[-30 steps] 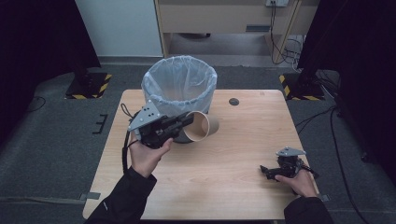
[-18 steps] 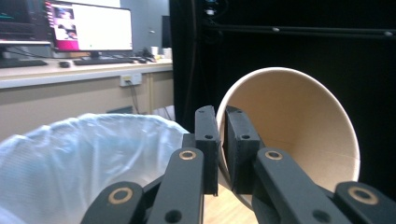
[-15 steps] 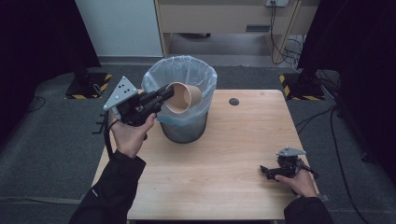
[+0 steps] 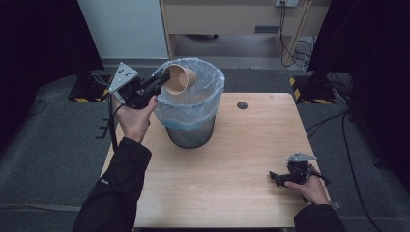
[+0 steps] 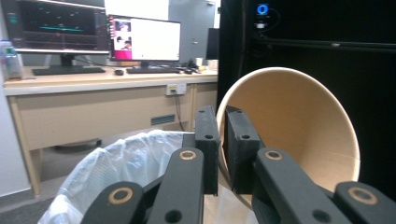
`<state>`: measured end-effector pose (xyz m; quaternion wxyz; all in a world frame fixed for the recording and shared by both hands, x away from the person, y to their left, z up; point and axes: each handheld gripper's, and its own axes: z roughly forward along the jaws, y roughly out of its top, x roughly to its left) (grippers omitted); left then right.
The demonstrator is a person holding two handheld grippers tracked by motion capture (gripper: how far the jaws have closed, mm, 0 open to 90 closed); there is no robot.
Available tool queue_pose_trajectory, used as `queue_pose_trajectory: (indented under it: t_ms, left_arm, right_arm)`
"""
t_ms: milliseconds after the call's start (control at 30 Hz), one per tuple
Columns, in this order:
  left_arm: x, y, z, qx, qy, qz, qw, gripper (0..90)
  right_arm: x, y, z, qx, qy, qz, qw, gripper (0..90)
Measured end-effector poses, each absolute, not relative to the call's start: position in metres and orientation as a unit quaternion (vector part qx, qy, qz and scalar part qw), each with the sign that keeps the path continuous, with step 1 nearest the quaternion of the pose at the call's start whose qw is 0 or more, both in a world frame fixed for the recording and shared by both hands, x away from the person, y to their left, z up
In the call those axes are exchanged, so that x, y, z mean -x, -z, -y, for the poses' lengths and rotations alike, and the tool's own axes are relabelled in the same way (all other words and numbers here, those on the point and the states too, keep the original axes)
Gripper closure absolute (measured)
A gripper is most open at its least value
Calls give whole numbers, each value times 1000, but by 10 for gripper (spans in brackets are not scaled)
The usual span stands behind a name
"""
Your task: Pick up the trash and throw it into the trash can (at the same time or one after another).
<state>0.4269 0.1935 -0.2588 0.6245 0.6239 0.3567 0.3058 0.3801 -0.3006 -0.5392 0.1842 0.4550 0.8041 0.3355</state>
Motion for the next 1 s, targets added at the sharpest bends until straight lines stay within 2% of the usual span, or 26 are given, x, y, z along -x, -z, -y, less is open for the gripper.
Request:
queue_pose_trajectory:
  t_ms: [300,400,533,700,1000]
  left_arm:
    - [-459,273,-189,-621,-311,-399,599,835]
    - [-466,279,-191,-621,-304,-412,593,697]
    - [-461,282,-196,-618,-303,-413,597,652]
    - [-441,285,-212,-623,-307,-406,594,527]
    - [-394,301,-241,-632,-299,-406,589,393]
  right_arm:
    - [-380,539,301,-455,-336,-803,184,8]
    - [-380,539,300,-456,-336,-803,184,8]
    - [-380,539,300,-456,-336,-803,184,8]
    - [-380,539,301,-455,-335,-804,184,8]
    - [-380,539,301,-455,-335,-804,184,8]
